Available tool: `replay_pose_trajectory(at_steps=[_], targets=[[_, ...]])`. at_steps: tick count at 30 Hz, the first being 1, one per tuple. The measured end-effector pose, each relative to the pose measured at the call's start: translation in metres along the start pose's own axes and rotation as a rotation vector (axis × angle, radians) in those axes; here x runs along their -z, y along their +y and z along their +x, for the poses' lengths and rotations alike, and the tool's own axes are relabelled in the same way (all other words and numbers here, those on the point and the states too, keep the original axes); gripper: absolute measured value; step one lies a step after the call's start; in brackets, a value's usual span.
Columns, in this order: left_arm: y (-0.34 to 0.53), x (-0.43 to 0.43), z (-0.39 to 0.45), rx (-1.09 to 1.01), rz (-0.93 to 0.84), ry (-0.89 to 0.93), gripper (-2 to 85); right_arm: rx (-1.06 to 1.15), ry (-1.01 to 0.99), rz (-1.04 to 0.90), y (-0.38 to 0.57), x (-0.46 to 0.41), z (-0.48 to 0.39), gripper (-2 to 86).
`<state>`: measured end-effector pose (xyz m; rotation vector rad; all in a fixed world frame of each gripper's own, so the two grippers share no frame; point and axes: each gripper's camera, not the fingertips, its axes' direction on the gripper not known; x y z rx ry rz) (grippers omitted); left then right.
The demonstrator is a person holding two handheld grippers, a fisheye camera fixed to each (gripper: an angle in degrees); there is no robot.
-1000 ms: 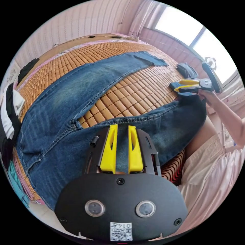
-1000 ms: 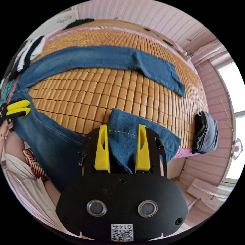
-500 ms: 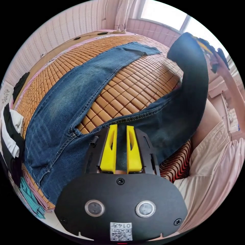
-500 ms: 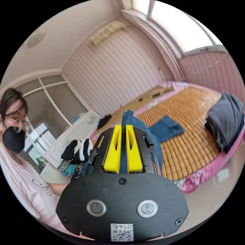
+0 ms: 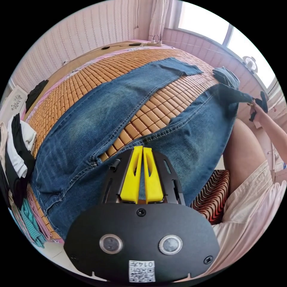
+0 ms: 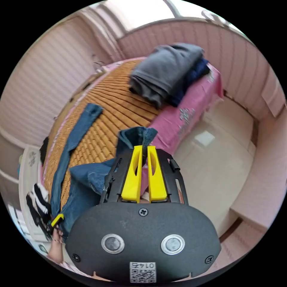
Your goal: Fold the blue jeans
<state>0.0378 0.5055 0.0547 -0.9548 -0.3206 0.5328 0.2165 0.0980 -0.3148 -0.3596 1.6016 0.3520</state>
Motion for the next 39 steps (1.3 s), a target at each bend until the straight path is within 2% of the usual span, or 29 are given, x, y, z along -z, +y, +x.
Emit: replay_pose_trajectory(at_steps=[3,5,12,15,18,20,21,23,24,25,26,29,31,33,36,39], targets=[[0.003,-0.005,-0.007,0.015,-0.013,0.016,-1.0,-0.001,-0.023,0.077,0.004,0.013,-0.001,3.2],[0.006,-0.005,-0.008,0.014,-0.013,0.016,-1.0,-0.017,-0.107,0.155,0.007,0.031,-0.003,4.2],[0.017,-0.005,-0.021,0.038,-0.008,0.046,-1.0,0.021,-0.173,0.198,0.039,0.069,-0.007,10.5],[0.025,0.017,-0.029,0.016,0.031,0.085,-0.9,0.183,-0.189,0.196,0.065,0.088,-0.027,17.1],[0.036,0.047,-0.034,-0.001,0.084,0.123,-0.9,0.51,-0.091,0.17,0.099,0.094,-0.097,17.9],[0.04,0.059,-0.033,-0.005,0.121,0.139,-1.0,0.763,-0.057,0.033,0.13,0.07,-0.16,17.6],[0.04,0.059,-0.031,-0.005,0.121,0.141,-1.0,0.815,-0.036,0.001,0.139,0.061,-0.174,17.4],[0.038,0.047,-0.025,-0.006,0.1,0.144,-1.0,0.996,0.146,-0.124,0.171,0.014,-0.214,14.9],[0.036,0.034,-0.021,-0.007,0.076,0.141,-1.0,1.023,0.217,-0.153,0.176,0.002,-0.219,13.9],[0.034,0.019,-0.016,-0.011,0.049,0.133,-1.0,1.056,0.377,-0.168,0.18,-0.018,-0.227,5.6],[0.032,0.012,-0.014,-0.011,0.033,0.128,-1.0,1.083,0.482,-0.123,0.177,-0.024,-0.234,1.2],[0.027,-0.015,-0.001,-0.049,-0.041,0.081,-1.0,1.176,0.605,0.033,0.146,-0.012,-0.266,0.1],[0.025,-0.015,0.006,-0.107,-0.043,0.047,-1.0,1.226,0.617,0.054,0.117,-0.011,-0.286,0.4],[0.024,-0.016,0.006,-0.118,-0.045,0.045,-1.0,1.256,0.566,-0.008,0.085,-0.022,-0.303,1.8],[0.024,-0.013,-0.004,-0.074,-0.03,0.078,-1.0,1.196,0.581,-0.08,0.036,-0.048,-0.321,3.7],[0.02,0.009,-0.023,-0.006,0.038,0.137,-1.0,1.052,0.634,0.005,-0.001,-0.06,-0.336,0.2]])
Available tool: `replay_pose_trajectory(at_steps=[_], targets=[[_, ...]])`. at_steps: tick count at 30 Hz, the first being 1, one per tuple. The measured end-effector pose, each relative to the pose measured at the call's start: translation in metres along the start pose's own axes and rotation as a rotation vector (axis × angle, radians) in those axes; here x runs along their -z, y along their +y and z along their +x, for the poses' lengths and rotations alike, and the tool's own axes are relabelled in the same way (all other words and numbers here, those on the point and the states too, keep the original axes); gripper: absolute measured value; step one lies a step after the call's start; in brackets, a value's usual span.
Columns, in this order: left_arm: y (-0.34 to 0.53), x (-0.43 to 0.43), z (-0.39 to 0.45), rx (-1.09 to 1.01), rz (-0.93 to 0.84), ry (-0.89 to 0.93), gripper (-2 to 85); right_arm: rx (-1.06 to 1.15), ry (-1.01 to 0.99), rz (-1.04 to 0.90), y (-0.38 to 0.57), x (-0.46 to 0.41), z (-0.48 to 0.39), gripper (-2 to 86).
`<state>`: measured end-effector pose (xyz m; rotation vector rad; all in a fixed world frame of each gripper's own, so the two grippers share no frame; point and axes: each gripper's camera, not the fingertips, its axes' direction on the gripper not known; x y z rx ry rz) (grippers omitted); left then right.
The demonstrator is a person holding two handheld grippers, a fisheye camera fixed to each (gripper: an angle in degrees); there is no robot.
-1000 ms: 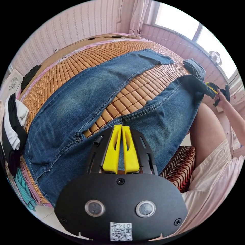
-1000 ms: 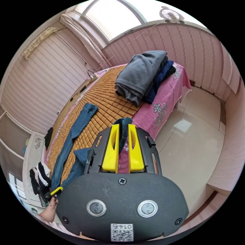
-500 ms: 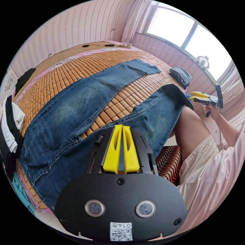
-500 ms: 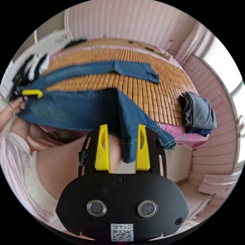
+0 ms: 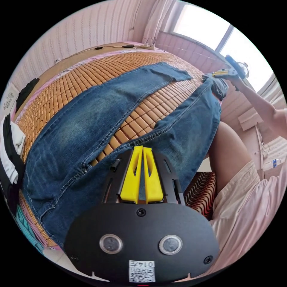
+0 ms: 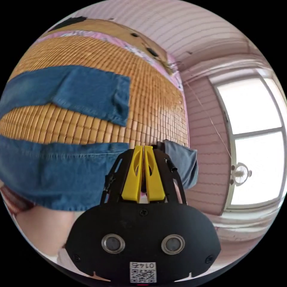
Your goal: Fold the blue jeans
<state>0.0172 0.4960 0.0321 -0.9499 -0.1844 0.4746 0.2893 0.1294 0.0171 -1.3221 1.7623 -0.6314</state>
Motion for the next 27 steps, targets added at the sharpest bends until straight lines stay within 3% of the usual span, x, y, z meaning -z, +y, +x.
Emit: replay_pose_trajectory(at_steps=[4,9,13,21,27], targets=[[-0.015,0.033,-0.034,0.072,0.101,-0.05,-1.0,0.038,-0.23,0.069,-0.057,-0.002,-0.04,-0.8],[-0.044,0.011,-0.1,0.195,0.071,-0.167,-1.0,0.032,-0.291,-0.02,-0.112,-0.047,-0.097,-0.9],[-0.056,-0.024,-0.137,0.255,0.021,-0.142,-1.0,0.06,-0.231,0.008,-0.115,-0.061,-0.097,-0.9],[-0.073,-0.031,-0.124,0.17,-0.016,-0.133,-1.0,-0.071,-0.326,0.001,-0.114,-0.06,-0.051,-0.8],[-0.07,0.001,-0.063,0.111,0.047,-0.145,-0.5,-0.336,-0.505,0.13,-0.01,-0.039,0.018,5.3]])
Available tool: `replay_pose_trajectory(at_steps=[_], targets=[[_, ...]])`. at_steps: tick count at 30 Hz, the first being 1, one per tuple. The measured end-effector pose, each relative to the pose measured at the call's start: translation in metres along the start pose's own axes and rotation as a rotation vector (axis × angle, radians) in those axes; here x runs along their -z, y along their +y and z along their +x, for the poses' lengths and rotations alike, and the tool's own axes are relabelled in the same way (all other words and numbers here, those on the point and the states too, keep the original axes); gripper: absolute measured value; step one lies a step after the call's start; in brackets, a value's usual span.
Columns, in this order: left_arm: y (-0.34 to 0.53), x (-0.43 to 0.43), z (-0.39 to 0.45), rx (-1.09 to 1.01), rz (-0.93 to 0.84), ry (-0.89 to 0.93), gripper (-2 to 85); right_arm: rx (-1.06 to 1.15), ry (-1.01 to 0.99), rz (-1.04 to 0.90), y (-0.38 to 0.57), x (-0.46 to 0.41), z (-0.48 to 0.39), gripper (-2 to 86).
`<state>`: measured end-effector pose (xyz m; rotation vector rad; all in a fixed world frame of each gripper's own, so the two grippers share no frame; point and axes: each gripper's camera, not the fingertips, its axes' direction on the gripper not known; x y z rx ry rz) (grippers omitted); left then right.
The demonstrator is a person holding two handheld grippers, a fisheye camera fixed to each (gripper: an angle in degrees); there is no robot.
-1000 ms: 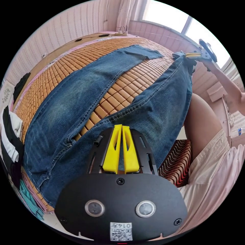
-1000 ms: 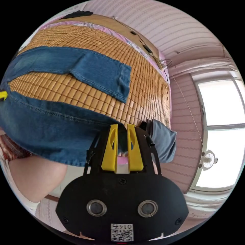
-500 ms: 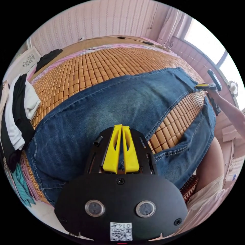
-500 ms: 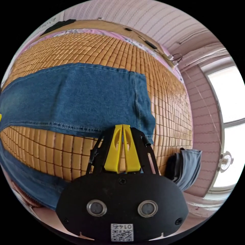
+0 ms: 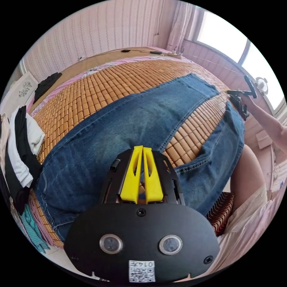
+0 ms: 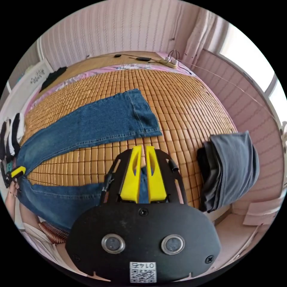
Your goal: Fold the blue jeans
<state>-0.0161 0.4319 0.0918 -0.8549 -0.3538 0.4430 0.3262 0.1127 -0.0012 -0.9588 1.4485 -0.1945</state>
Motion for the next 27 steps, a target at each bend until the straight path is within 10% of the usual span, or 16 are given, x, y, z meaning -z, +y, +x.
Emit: replay_pose_trajectory(at_steps=[4,27], targets=[[0.02,0.02,0.066,-0.057,0.015,0.133,3.8,-0.135,-0.002,-0.118,0.021,-0.019,0.038,15.0],[-0.035,0.001,0.16,-0.142,-0.028,-0.035,0.9,-0.097,0.161,-0.096,-0.011,-0.033,0.056,5.3]])
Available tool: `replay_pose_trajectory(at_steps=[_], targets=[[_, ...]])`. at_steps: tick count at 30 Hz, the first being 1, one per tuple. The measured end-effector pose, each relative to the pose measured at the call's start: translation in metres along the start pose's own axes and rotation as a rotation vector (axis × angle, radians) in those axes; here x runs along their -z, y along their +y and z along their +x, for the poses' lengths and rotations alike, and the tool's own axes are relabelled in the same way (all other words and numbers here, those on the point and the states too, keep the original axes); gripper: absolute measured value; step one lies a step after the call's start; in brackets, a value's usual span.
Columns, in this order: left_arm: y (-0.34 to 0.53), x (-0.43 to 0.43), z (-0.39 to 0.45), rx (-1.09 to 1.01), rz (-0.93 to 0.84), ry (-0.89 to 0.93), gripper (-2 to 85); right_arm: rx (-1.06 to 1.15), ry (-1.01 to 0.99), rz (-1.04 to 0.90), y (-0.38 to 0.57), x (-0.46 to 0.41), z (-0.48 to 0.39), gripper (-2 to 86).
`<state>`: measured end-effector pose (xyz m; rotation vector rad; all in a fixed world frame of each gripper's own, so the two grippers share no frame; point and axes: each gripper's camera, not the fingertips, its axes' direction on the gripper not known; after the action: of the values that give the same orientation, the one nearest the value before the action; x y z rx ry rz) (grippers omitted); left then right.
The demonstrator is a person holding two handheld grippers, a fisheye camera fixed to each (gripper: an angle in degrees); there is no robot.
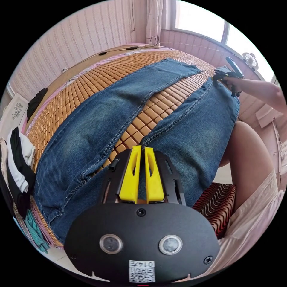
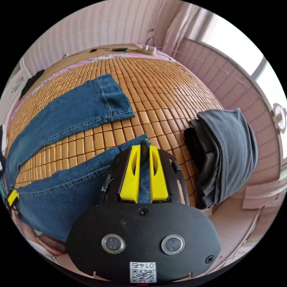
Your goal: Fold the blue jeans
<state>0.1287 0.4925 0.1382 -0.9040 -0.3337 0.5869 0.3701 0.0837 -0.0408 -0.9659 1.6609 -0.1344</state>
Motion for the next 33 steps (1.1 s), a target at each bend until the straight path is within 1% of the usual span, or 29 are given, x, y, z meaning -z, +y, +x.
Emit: replay_pose_trajectory(at_steps=[1,2,3,4,5,6,8,10,12,14,15,17,18,22,25,28,29,30,31,32,33], targets=[[-0.003,0.003,-0.003,0.005,-0.002,0.004,1.1,-0.025,-0.03,-0.04,-0.006,0.006,0.009,5.3],[-0.005,0.005,-0.005,0.011,-0.003,0.012,1.4,-0.073,-0.084,-0.036,-0.006,0.018,0.022,5.3],[-0.007,0.009,-0.013,0.032,-0.001,0.039,1.8,-0.099,-0.116,-0.007,-0.003,0.026,0.029,5.3],[-0.008,0.015,-0.025,0.074,0.009,0.079,2.0,-0.141,-0.174,0.067,0.01,0.044,0.04,5.3],[-0.007,0.019,-0.031,0.093,0.019,0.101,2.1,-0.118,-0.202,0.129,0.026,0.063,0.044,5.2],[-0.005,0.029,-0.041,0.116,0.043,0.141,1.9,-0.089,-0.198,0.144,0.035,0.071,0.043,5.2],[0.0,0.05,-0.053,0.125,0.082,0.171,0.9,-0.005,-0.084,0.096,0.071,0.086,0.029,4.0],[0.009,0.079,-0.061,0.134,0.123,0.144,-0.1,0.034,-0.009,0.049,0.101,0.085,0.018,1.0],[0.016,0.092,-0.064,0.125,0.133,0.123,-0.5,0.036,0.053,0.024,0.126,0.079,0.012,-0.1],[0.021,0.096,-0.065,0.112,0.12,0.121,-0.8,0.035,0.028,-0.074,0.143,0.058,0.013,-0.5],[0.024,0.09,-0.066,0.105,0.083,0.13,-0.9,0.03,0.031,-0.031,0.146,0.061,0.014,-0.4],[0.026,0.067,-0.066,0.094,-0.027,0.142,-0.9,0.038,0.054,-0.068,0.14,0.058,0.017,-0.4],[0.031,0.068,-0.07,0.107,0.007,0.15,-0.9,0.038,0.058,-0.082,0.137,0.058,0.018,-0.4],[0.018,0.081,-0.101,0.12,-0.051,0.187,-1.0,0.086,0.068,-0.151,0.122,0.059,0.029,-0.4],[0.023,0.094,-0.129,0.14,-0.033,0.228,-1.0,0.078,0.048,-0.163,0.118,0.063,0.044,-0.6],[0.038,0.122,-0.168,0.233,-0.02,0.264,-0.9,0.014,0.033,-0.128,0.121,0.079,0.065,-0.8],[0.045,0.133,-0.176,0.244,0.006,0.258,-0.9,-0.075,0.006,-0.056,0.13,0.093,0.079,-0.7],[0.061,0.16,-0.194,0.265,0.07,0.251,-0.9,-0.124,-0.022,-0.023,0.137,0.1,0.087,-0.7],[0.082,0.186,-0.215,0.3,0.118,0.248,-0.8,-0.222,-0.091,0.015,0.152,0.109,0.103,-0.5],[0.094,0.199,-0.227,0.326,0.138,0.24,-0.7,-0.303,-0.159,0.033,0.168,0.113,0.117,-0.3],[0.123,0.225,-0.254,0.39,0.175,0.215,-0.5,-0.333,-0.188,0.037,0.177,0.114,0.123,-0.1]])
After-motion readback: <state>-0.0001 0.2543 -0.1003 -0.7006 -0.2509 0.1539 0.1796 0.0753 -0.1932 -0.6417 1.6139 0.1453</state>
